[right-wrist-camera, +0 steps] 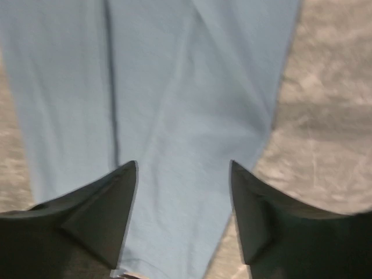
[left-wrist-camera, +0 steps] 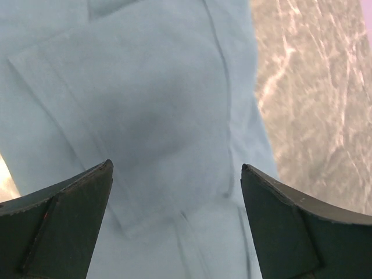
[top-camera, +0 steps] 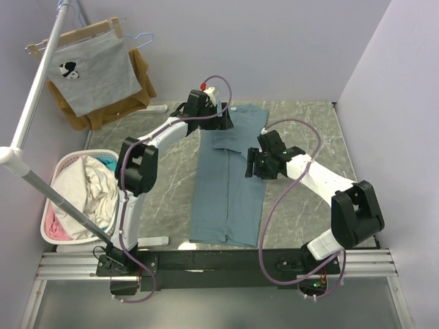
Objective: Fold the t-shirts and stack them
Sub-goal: Rotate the tshirt 90 degrees
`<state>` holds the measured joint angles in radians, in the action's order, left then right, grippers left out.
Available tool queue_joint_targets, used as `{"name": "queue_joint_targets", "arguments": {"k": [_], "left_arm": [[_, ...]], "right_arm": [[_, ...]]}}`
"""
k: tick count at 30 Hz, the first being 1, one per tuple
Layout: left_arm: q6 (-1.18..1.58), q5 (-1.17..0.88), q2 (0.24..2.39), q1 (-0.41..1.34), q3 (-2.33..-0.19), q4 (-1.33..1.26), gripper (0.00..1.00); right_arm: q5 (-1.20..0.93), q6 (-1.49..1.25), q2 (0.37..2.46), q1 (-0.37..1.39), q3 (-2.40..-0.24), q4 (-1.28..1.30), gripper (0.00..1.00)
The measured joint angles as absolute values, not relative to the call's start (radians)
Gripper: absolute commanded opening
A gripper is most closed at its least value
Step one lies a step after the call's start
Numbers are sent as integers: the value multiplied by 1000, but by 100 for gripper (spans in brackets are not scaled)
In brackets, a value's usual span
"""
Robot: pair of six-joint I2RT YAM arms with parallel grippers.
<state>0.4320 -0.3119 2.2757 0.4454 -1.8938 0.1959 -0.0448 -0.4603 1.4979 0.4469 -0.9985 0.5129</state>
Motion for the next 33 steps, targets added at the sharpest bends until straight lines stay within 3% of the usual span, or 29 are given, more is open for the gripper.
{"name": "queue_joint_targets", "arguments": {"k": [2, 8, 16, 22, 33], "left_arm": [[432, -287, 2220, 462, -1839, 195, 95], [440, -196, 2036, 513, -1598, 156, 95], [467, -132, 1863, 534, -1324, 117, 95], [477, -115, 1792, 530, -1248, 109, 95], [484, -108, 1776, 530, -1216, 97, 95]], "right_arm": [[-42, -467, 1510, 455, -1026, 509, 60], [15, -501, 1641, 485, -1113, 511, 52], [110, -527, 1763, 539, -1209, 544, 48], [184, -542, 1833, 568, -1281, 574, 39], [298, -569, 1925, 624, -1337, 659, 32]]}}
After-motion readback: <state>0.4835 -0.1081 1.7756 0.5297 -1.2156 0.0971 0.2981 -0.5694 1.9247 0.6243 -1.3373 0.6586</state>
